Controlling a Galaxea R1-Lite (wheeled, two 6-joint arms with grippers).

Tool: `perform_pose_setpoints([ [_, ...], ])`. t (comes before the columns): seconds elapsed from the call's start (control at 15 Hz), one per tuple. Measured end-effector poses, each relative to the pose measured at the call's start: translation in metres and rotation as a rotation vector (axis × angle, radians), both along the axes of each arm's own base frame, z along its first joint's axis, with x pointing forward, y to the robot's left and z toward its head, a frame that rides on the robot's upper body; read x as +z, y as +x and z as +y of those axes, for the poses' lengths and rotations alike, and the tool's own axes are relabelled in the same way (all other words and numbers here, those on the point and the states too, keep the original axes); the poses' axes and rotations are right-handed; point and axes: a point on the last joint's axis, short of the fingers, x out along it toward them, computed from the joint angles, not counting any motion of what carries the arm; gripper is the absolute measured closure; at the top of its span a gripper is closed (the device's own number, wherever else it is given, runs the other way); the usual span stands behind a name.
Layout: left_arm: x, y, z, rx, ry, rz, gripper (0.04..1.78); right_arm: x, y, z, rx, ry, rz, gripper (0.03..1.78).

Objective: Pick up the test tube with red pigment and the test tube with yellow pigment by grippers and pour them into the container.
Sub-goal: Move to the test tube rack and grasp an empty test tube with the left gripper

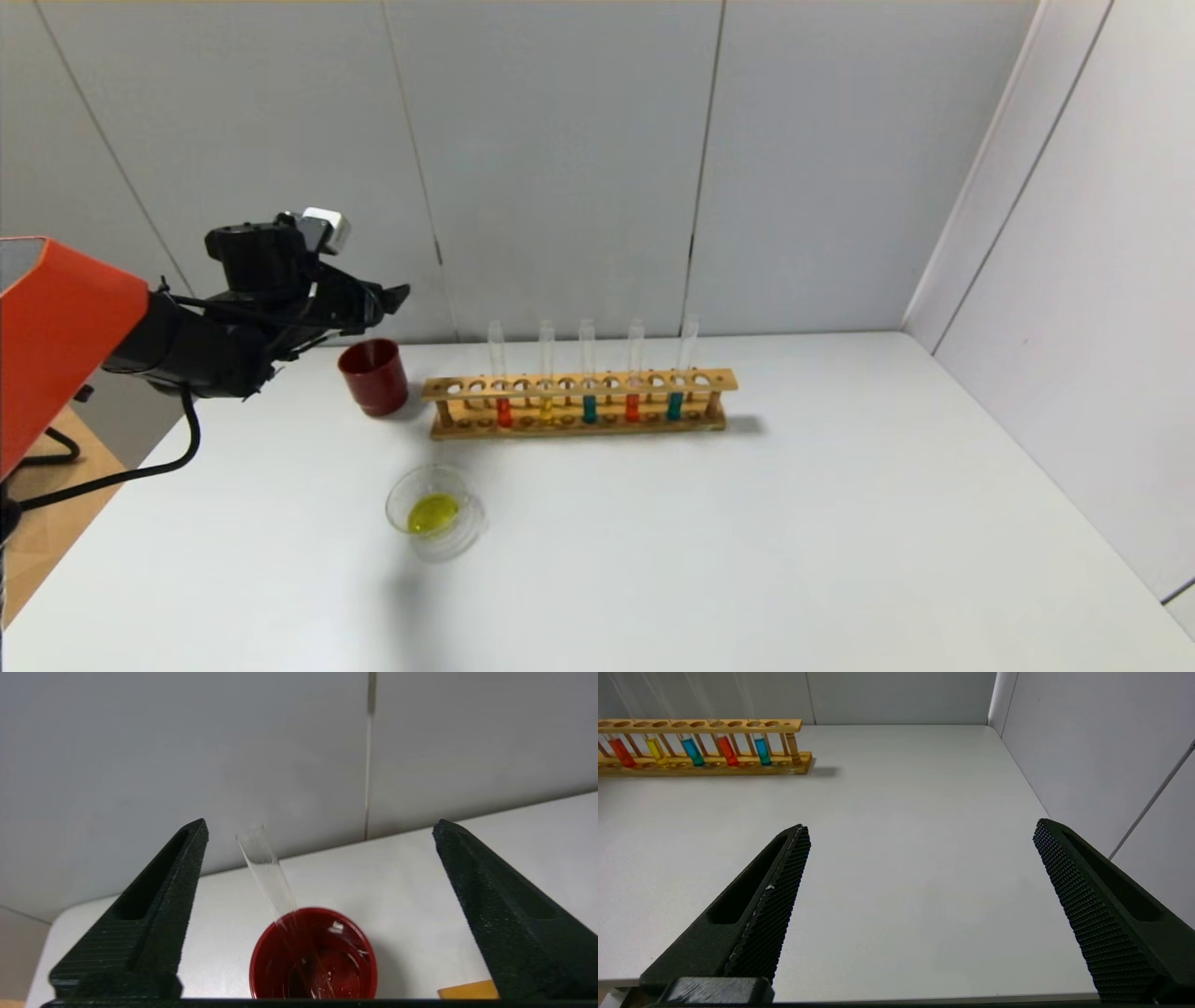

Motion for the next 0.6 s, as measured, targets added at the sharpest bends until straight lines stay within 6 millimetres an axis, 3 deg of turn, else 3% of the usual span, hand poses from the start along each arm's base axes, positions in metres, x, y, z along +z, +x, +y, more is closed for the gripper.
perform_pose_setpoints([
  [0.2,0.046,-0.022,-0.007,-0.028,0.017,-0.062,0.07,0.000,0.000,0.000,0.000,0.000,0.000,0.06],
  [0.4,0.095,-0.057,-0.016,-0.108,0.016,-0.128,0.07,0.000,0.000,0.000,0.000,0.000,0.000,0.06],
  [0.6,0.099,-0.094,-0.025,-0.209,0.002,-0.095,0.07,0.000,0.000,0.000,0.000,0.000,0.000,0.06],
])
